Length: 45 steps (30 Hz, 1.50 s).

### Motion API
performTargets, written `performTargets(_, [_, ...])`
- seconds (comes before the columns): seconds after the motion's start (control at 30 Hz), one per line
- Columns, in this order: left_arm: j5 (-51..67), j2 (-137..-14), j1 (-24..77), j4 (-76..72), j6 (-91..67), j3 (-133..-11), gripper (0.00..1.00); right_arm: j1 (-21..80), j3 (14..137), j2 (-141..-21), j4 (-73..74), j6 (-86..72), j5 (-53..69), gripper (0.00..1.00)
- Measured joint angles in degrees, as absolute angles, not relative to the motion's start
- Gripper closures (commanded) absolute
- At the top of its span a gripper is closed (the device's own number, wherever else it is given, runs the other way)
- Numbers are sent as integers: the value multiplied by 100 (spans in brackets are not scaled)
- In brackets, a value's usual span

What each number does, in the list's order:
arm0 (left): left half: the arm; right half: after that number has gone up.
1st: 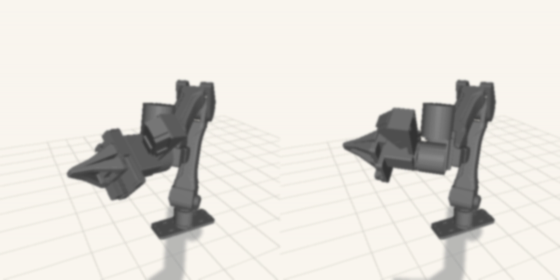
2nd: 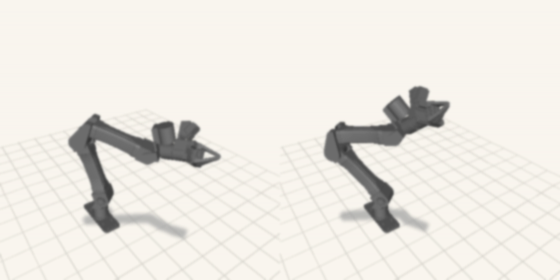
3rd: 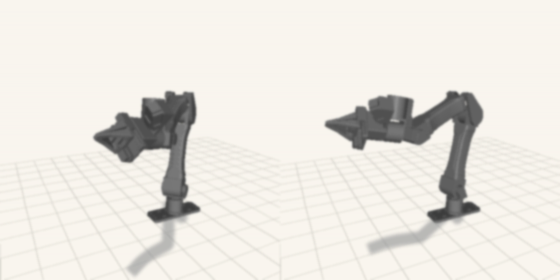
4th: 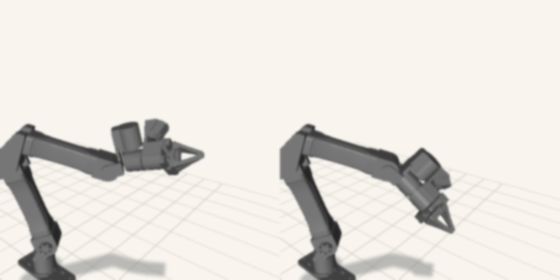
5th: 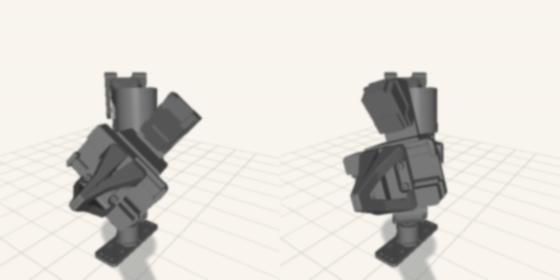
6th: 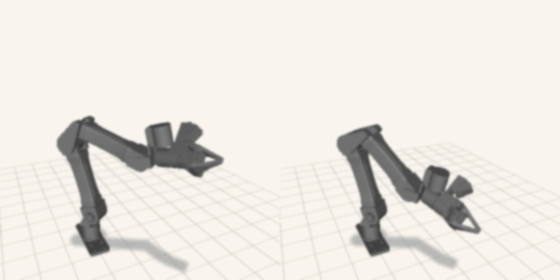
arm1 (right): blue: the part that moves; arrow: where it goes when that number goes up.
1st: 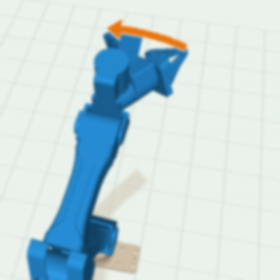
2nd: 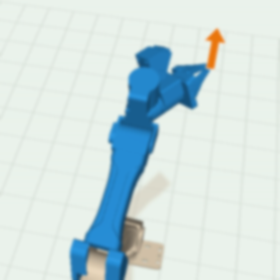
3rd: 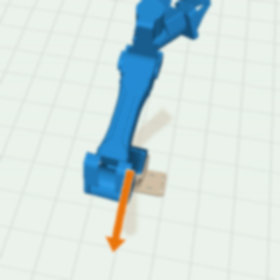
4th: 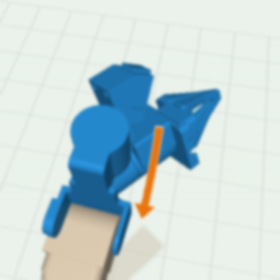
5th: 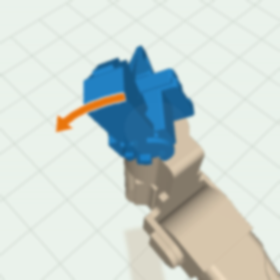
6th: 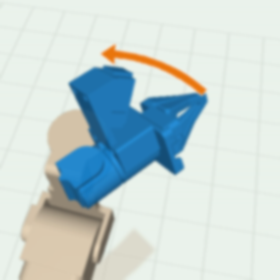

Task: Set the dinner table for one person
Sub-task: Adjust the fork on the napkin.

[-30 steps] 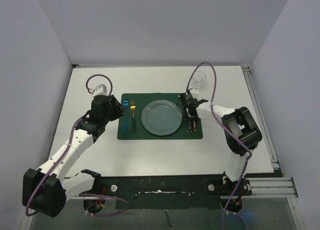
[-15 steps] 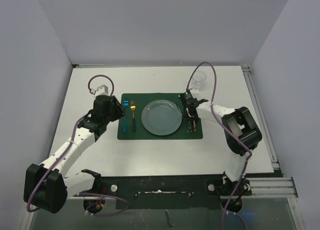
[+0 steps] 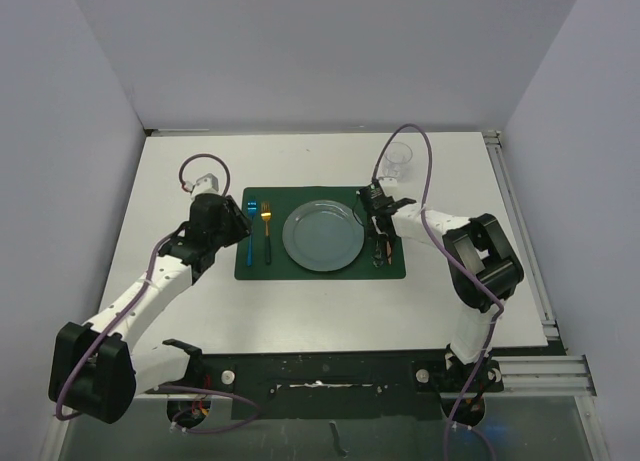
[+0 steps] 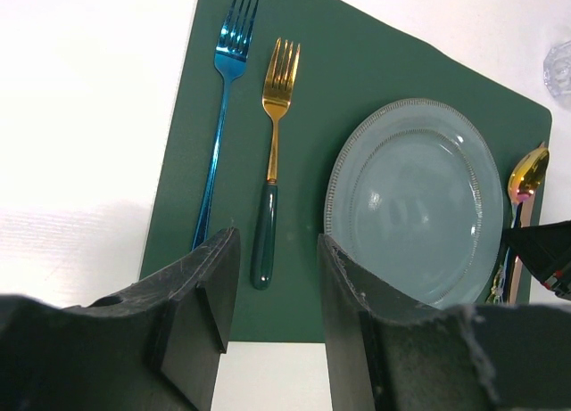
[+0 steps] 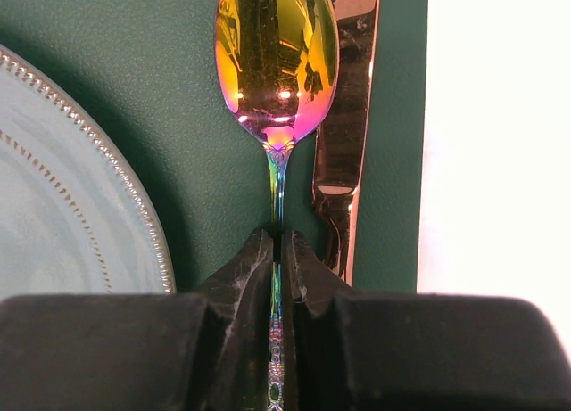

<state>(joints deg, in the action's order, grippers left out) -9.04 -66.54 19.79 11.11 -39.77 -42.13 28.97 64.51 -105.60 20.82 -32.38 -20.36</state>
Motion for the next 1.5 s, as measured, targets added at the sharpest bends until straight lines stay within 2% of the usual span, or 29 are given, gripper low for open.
performTargets(0.83, [-904,-6860,1979,1000,-3955,-4176,63,3048,6654,-10674,2222,-3319,-1885,100])
performTargets(0.93, [-904,-6860,1979,1002,-3938,-4176,63,3048,6654,-10674,2228,-3330,-1887,91])
performTargets(1.07, [-904,-6860,1979,1000,-3927,-4176,63,3048,6654,-10674,2233,-3345,-1896,86])
performTargets(1.5, [-902,-6860,1988,1000,-3924,-4176,63,3048,6917,-10672,2593,-3291,-2128,83])
